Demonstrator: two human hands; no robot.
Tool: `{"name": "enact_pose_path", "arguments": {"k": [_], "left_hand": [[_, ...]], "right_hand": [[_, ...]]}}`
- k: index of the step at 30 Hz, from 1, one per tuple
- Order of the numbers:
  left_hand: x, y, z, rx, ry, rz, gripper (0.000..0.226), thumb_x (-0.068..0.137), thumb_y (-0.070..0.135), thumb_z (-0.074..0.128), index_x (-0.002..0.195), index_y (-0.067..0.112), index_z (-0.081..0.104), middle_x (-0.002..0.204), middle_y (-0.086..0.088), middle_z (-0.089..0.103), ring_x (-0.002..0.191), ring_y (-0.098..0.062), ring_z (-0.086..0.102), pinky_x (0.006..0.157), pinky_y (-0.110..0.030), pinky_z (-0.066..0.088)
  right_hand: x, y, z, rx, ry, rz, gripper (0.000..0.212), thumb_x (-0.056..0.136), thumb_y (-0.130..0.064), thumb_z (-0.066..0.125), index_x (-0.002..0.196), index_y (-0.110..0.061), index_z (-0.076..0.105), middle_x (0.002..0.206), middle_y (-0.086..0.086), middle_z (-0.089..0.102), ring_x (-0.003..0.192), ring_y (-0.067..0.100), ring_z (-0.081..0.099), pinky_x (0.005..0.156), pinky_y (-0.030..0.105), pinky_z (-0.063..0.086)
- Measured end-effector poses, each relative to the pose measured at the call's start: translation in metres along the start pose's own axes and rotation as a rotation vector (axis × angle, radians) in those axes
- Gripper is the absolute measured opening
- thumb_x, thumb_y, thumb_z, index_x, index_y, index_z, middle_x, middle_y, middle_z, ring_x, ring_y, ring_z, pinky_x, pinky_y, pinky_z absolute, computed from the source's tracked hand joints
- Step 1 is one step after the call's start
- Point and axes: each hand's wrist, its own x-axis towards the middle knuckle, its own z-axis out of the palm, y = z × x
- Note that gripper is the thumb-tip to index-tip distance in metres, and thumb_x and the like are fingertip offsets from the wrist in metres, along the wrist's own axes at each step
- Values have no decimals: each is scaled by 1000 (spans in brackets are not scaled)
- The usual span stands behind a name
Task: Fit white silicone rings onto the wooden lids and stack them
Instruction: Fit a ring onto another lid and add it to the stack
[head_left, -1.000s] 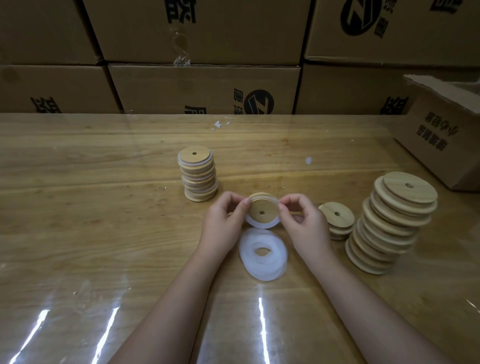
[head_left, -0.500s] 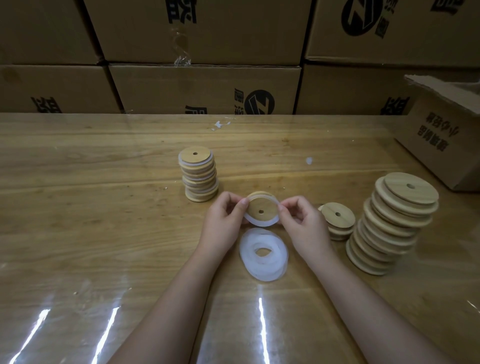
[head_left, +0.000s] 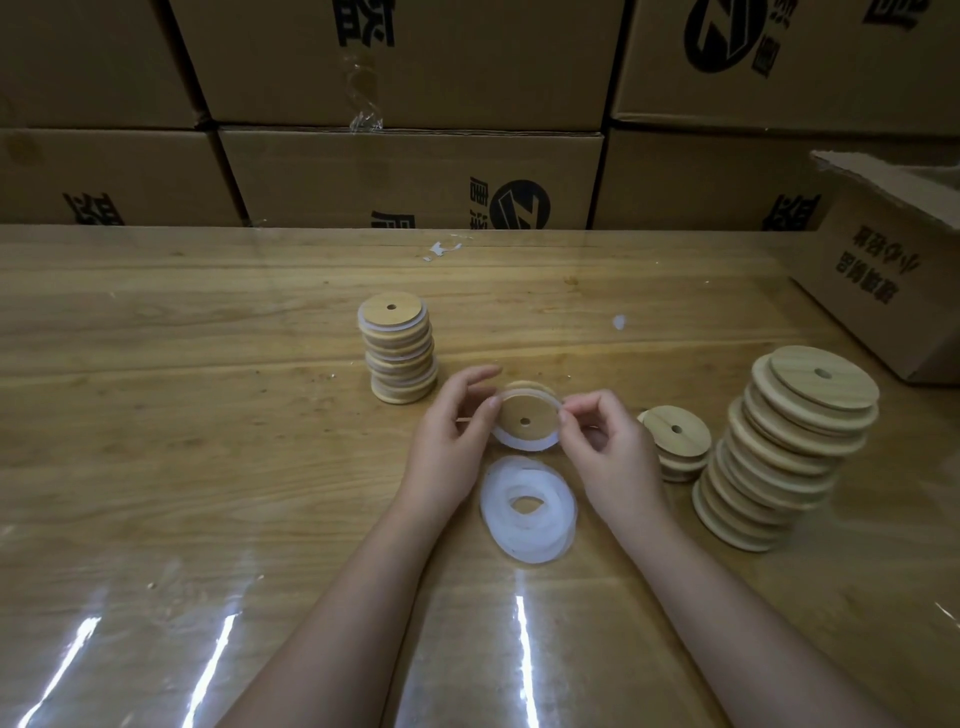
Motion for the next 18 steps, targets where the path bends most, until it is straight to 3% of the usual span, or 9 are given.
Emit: {"name": "enact_pose_path", "arguments": {"k": [7, 13, 18], "left_hand": [[0, -2, 1, 90, 0, 71, 32, 87, 10, 64, 96, 40, 62, 98, 6, 66, 81, 2, 58, 75, -15, 44], [1, -2, -2, -10, 14, -43, 23, 86, 9, 64, 98, 29, 66, 93, 4, 67, 84, -14, 62, 77, -38, 55], [2, 1, -2, -126, 5, -124, 19, 86, 5, 64, 97, 20, 66, 94, -7, 67, 79, -11, 63, 64, -24, 56]], "right_hand": [[1, 1, 0, 37, -39, 44, 19, 88, -11, 61, 82, -29, 58, 84, -11, 67, 77, -1, 63, 70, 12, 49], [4, 4, 0, 28, -62, 80, 18, 88, -14, 61, 81, -30, 59, 82, -12, 66, 77, -5, 62, 69, 9, 47], [4, 5, 0, 13, -66, 90, 14, 88, -15, 62, 81, -28, 59, 81, -12, 66, 76, -5, 62, 68, 9, 47]]}}
